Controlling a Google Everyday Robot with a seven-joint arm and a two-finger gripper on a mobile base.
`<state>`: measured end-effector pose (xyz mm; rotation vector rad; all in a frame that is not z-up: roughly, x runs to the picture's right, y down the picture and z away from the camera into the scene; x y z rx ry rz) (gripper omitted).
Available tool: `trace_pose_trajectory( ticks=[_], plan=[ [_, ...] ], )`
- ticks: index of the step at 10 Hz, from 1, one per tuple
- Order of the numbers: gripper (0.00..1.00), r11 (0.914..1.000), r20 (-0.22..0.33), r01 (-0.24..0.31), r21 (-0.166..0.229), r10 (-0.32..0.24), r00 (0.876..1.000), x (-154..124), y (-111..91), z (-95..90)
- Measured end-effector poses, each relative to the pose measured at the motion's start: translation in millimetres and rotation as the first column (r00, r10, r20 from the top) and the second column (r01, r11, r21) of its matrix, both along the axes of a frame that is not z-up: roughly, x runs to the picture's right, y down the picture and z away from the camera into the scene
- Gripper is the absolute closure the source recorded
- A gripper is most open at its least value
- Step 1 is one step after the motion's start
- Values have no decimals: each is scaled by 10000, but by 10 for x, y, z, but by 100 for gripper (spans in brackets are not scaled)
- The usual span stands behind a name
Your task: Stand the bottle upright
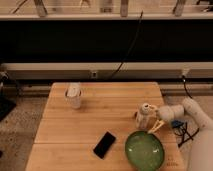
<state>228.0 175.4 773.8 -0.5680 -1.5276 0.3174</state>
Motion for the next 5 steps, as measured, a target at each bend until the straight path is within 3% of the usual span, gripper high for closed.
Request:
trace_pose_trajectory(
  ticks=[5],
  plan=[
    [20,9999,-40,-52,125,53,10000,45,-2,-12]
  ],
)
